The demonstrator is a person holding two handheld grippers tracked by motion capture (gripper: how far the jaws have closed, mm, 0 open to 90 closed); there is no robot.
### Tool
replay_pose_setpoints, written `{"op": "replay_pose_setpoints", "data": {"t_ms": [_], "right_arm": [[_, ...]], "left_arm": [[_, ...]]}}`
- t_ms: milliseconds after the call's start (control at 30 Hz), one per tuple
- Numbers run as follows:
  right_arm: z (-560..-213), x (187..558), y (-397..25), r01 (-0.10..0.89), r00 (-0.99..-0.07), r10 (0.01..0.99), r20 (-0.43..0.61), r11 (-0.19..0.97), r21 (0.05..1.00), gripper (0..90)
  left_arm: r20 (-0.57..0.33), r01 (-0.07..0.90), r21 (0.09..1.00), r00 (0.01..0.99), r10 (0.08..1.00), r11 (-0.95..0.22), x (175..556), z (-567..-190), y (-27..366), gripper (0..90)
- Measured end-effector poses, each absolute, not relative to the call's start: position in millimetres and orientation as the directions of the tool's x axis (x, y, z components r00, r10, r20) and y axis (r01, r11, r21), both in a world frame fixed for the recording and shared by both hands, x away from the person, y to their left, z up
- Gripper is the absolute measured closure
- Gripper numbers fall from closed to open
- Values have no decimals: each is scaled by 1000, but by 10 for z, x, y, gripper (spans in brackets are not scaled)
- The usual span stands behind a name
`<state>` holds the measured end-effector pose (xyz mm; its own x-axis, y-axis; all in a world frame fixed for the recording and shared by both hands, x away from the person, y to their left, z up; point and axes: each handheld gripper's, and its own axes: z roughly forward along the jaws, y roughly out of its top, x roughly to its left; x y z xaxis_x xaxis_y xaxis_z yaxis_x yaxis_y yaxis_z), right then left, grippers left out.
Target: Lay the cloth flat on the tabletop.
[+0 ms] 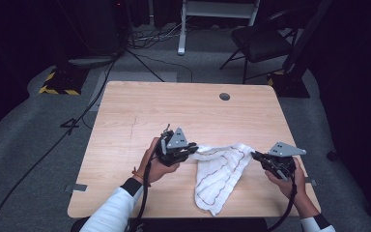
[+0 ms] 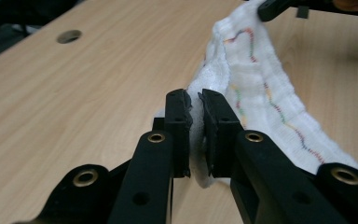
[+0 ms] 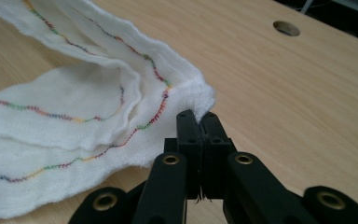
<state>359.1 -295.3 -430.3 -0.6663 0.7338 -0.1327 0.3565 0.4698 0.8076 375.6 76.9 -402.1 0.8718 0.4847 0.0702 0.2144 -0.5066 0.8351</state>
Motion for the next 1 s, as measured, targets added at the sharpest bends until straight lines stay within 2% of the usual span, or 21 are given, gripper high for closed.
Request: {"op": "replay_pose_setpoints", "data": {"t_ms": [67,267,633,1000], "right_arm": [[-4228,3594,-2981,347,-665,736,-128,456,819,887],[-3991,3559,-2979,302,-682,721,-121,428,852,888],[-3415,3364,-2900,179,-699,686,-201,440,880,888],[-3312,3470,-2814,166,-681,695,-231,454,875,888]], "left_arm": [[85,214,842,853,515,-495,3762,-3938,924,818],[95,205,853,843,530,-479,3733,-3794,1119,819],[143,142,864,850,506,-482,3647,-3435,1286,818],[146,160,852,842,519,-499,3788,-3434,1311,816]]}}
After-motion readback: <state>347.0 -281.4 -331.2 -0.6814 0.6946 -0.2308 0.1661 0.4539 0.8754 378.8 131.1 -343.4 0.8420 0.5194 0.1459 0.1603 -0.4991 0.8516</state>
